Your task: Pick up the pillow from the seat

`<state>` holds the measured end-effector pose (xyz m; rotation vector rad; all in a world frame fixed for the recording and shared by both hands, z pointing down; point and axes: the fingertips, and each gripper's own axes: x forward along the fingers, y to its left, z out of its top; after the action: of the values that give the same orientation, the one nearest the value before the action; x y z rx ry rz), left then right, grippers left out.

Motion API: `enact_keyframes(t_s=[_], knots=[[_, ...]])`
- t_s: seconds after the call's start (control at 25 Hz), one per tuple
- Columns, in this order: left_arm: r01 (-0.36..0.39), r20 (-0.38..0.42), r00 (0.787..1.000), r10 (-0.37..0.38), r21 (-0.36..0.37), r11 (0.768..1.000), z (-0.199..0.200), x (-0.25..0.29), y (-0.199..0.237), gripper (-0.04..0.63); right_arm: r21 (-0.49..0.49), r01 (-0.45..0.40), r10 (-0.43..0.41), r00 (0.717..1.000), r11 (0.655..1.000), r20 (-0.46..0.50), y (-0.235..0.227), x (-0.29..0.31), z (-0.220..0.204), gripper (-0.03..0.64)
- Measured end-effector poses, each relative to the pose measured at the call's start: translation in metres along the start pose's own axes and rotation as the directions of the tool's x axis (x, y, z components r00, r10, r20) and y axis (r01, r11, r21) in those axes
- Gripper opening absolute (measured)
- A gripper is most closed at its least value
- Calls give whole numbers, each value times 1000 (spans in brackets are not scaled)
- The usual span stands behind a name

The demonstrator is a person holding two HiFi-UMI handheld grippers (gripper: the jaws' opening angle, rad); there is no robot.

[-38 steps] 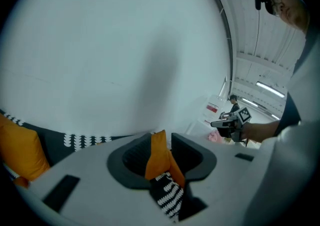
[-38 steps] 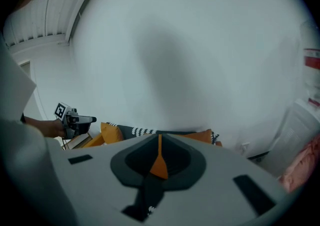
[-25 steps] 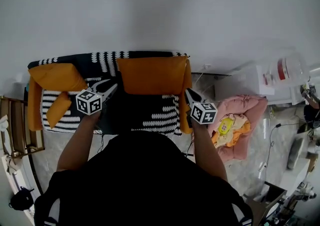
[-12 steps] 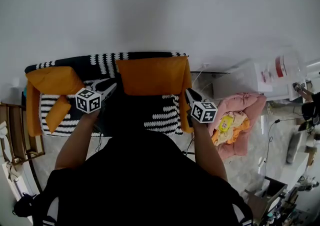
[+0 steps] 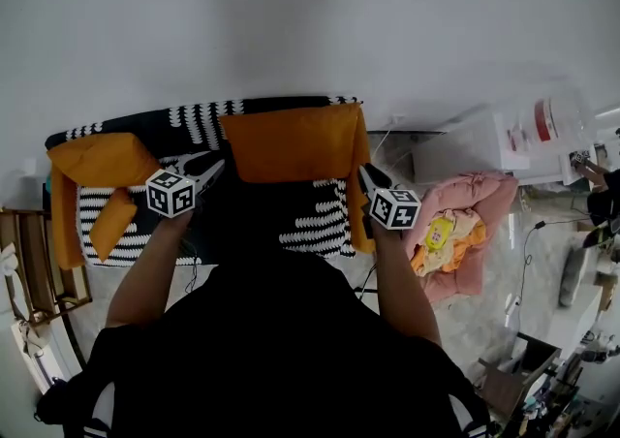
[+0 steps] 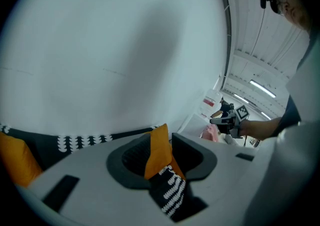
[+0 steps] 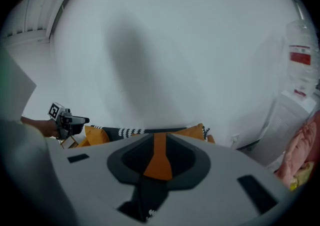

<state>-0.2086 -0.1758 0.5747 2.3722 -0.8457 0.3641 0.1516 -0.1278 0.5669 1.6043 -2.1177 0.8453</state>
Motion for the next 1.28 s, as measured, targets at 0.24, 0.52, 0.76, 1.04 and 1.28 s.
enact_keyframes(t_s=[0.24,0.52,0.76,1.04,1.28], knots=[[-57,-2,998,56,-27,998,-2,27,12,141,15,-12,12,1000,1000,-20,-28,20,0,95],[-128,-4,992,128,-85,988,-3,51,28,146,28,-33,35,996,999,-80,-65,46,-7,121],[-169,-13,986,168,-138,976,-7,72,46,152,56,-26,32,994,998,-100,-95,70,-9,123],[-206,-30,979,204,-183,961,-14,93,67,159,69,-30,39,990,997,-137,-117,100,-12,129],[-248,-59,969,241,-208,946,-26,112,94,166,65,-41,51,984,997,-172,-130,129,-11,133]])
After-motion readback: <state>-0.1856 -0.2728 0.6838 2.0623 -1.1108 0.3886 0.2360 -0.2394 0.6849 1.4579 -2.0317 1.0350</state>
